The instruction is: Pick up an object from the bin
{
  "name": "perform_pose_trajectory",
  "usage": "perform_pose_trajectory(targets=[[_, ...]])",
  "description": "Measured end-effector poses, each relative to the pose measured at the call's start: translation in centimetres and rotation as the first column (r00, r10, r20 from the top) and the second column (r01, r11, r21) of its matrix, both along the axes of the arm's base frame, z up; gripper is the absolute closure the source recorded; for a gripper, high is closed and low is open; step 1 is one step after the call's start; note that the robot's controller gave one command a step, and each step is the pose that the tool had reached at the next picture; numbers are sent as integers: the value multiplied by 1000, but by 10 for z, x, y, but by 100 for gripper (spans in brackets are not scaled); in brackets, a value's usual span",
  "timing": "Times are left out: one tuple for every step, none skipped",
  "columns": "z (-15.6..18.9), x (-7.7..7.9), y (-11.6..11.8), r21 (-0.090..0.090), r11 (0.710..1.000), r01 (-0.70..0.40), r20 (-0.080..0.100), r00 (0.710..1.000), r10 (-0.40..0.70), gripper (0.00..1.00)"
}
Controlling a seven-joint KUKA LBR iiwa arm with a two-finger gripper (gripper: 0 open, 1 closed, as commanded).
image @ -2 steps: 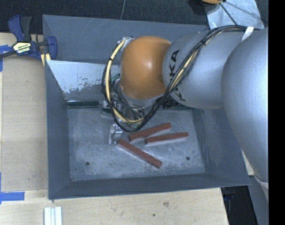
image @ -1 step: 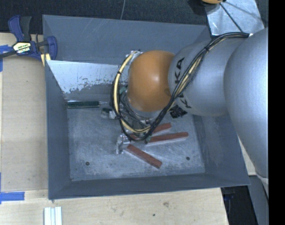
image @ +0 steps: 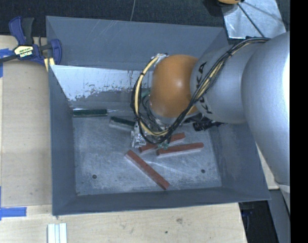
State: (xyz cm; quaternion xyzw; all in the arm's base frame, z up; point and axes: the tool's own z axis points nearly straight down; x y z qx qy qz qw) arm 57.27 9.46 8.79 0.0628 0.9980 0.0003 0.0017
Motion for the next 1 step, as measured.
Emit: perform_pose_trajectory(targets=[[0,0,0,0,1000,1,0,1000,-1,100]])
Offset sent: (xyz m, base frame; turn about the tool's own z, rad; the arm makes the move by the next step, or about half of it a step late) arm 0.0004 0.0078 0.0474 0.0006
